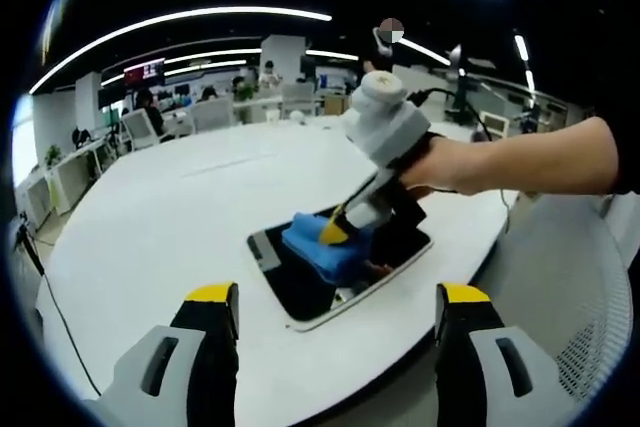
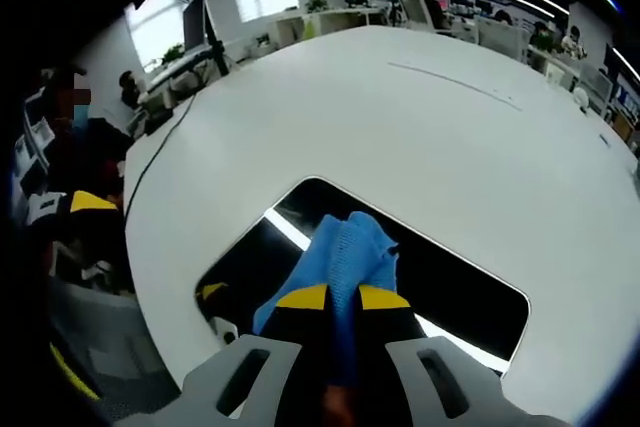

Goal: Wipe the mirror surface with the cleaning cloth until all visible marks leave the cleaned area.

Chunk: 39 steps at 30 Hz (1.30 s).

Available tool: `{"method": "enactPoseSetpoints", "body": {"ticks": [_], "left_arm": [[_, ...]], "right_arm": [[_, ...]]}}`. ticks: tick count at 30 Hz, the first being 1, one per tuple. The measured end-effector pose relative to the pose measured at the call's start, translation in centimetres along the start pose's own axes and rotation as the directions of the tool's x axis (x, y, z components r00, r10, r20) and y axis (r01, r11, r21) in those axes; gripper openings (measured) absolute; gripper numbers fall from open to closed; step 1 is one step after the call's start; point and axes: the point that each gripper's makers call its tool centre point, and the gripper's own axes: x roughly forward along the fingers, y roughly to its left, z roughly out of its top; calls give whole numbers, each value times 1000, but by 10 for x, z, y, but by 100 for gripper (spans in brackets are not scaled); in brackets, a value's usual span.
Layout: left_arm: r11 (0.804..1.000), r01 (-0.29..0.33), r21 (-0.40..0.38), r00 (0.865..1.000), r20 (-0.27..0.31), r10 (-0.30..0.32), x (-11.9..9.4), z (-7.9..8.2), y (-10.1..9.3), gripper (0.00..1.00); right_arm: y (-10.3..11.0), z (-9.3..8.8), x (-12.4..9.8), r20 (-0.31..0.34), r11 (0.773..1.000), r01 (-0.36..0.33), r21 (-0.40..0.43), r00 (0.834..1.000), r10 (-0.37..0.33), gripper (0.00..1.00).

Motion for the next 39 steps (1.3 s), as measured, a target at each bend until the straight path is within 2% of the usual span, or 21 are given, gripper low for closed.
{"method": "enactPoseSetpoints", "body": {"ticks": [6, 17, 39], "left_arm": [[1000, -5, -1, 1000, 1, 5, 0, 0, 1, 80], [999, -20, -25, 1000, 8, 20, -1, 0, 5, 79], [1000, -26, -8, 1000, -11, 26, 0, -3, 5, 76]], "right_arm": [[-6, -3, -2, 3, 999, 7, 31, 1000, -7, 4], [-9, -5, -4, -5, 1000, 10, 18, 1000, -10, 4], [-15, -9, -7, -23, 1000, 10, 2, 1000, -10, 4]]}}
